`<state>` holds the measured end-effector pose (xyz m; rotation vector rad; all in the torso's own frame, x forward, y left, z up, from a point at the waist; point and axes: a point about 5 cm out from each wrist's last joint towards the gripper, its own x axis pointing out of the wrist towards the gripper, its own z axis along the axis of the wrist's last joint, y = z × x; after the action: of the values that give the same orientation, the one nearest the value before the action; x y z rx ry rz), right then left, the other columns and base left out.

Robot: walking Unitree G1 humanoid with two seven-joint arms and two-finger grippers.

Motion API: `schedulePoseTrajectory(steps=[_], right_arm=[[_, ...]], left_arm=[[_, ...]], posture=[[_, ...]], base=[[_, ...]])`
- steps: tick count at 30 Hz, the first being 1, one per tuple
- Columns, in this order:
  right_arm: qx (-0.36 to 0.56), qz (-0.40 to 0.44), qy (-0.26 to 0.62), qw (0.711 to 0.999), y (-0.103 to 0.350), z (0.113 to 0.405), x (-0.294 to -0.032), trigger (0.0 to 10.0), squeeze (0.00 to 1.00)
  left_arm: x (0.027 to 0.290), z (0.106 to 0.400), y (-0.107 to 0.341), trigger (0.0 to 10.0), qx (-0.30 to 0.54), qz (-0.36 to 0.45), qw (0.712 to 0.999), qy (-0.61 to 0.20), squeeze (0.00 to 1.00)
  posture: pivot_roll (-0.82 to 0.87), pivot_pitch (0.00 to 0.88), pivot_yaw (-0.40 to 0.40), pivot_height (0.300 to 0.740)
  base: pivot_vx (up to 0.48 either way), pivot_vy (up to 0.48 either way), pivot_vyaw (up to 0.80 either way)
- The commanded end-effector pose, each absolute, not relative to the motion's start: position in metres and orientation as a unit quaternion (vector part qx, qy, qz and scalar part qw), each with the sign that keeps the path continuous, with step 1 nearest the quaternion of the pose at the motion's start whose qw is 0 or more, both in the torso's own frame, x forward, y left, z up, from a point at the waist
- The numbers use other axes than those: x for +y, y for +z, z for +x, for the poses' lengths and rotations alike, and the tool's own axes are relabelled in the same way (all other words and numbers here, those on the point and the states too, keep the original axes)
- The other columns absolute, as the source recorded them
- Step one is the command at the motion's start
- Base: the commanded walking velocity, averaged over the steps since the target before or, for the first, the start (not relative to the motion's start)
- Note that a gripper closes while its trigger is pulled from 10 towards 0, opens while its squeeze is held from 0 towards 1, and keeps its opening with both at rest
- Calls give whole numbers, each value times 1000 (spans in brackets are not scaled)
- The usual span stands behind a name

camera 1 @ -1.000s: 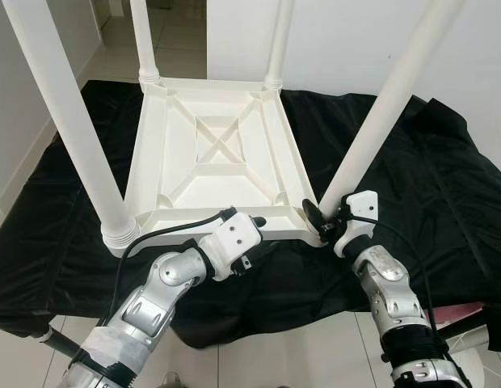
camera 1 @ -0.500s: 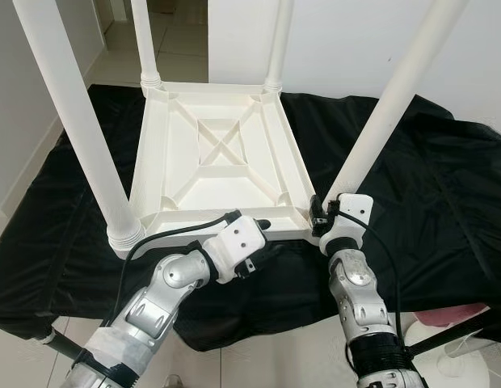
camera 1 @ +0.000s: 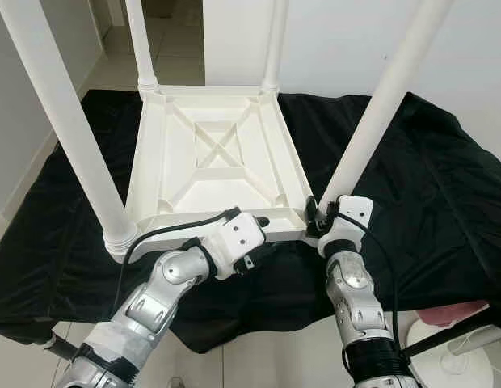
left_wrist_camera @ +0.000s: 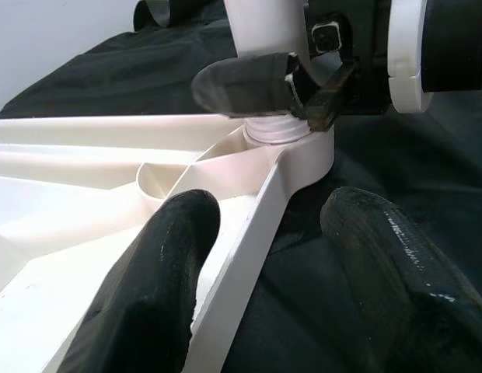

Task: Building children table

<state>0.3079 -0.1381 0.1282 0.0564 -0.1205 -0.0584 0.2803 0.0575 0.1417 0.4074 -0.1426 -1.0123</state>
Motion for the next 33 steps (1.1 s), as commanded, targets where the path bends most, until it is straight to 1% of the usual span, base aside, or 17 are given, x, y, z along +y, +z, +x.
schedulePoseTrajectory(steps=[1, 5, 8, 9, 11, 12, 15, 18, 19, 23, 27, 28, 29, 30, 33], right_arm=[[-58, 23, -24, 998, 127, 305, -140, 10000, 1000], [-62, 9, -14, 998, 127, 304, -147, 10000, 1000], [-78, -6, 14, 997, 132, 303, -161, 10000, 1000], [-83, -14, 35, 996, 134, 302, -165, 10000, 455], [-85, -19, 49, 995, 135, 302, -167, 10000, 455], [-84, -21, 72, 994, 135, 301, -169, 10000, 0], [-83, -31, 116, 989, 135, 299, -171, 10000, 0], [-76, -55, 199, 976, 136, 300, -175, 10000, 0], [-76, -55, 199, 976, 136, 300, -175, 10000, 0], [-54, -61, 266, 961, 134, 305, -179, 10000, 0], [-46, -63, 283, 956, 131, 308, -181, 10000, 0], [-39, -67, 290, 954, 128, 310, -181, 3882, 0], [-39, -67, 290, 954, 128, 310, -181, 3882, 0], [-33, -65, 299, 951, 126, 311, -181, 275, 0], [-26, -64, 310, 948, 123, 313, -181, 0, 0]], left_arm=[[55, 277, 140, 10000, -63, 195, 835, -511, 0], [56, 278, 140, 10000, -64, 196, 839, -503, 0], [58, 279, 141, 10000, -68, 194, 846, -492, 0], [57, 280, 143, 10000, -73, 183, 850, -488, 0], [57, 280, 145, 10000, -76, 174, 853, -486, 0], [56, 280, 147, 10000, -79, 170, 855, -483, 0], [56, 281, 149, 10000, -83, 166, 858, -479, 0], [58, 283, 149, 10000, -82, 167, 860, -475, 0], [58, 283, 149, 10000, -82, 167, 860, -475, 0], [59, 283, 150, 10000, -82, 170, 861, -471, 0], [60, 283, 150, 10000, -81, 167, 862, -471, 0], [60, 282, 149, 10000, -77, 163, 862, -475, 0], [60, 282, 149, 10000, -77, 163, 862, -475, 0], [59, 282, 148, 10000, -74, 162, 860, -478, 0], [58, 281, 148, 10000, -73, 161, 859, -481, 0]], posture=[[-35, 30, -49, 740], [-33, 31, -53, 740], [-30, 35, -64, 740], [-29, 40, -65, 740], [-29, 40, -65, 740], [-26, 40, -69, 740], [-26, 42, -71, 740], [-23, 46, -75, 740], [-23, 46, -75, 740], [-19, 49, -81, 740], [-20, 51, -81, 740], [-21, 52, -81, 740], [-21, 52, -81, 740], [-20, 53, -82, 740], [-15, 54, -81, 740]], base=[[0, 0, 0], [0, 0, 0], [0, 0, 0], [0, 0, 0], [0, 0, 0], [0, 0, 0], [0, 0, 0], [0, 0, 0], [0, 0, 0], [0, 0, 0], [0, 0, 0], [0, 0, 0], [0, 0, 0], [0, 0, 0], [0, 0, 0]])
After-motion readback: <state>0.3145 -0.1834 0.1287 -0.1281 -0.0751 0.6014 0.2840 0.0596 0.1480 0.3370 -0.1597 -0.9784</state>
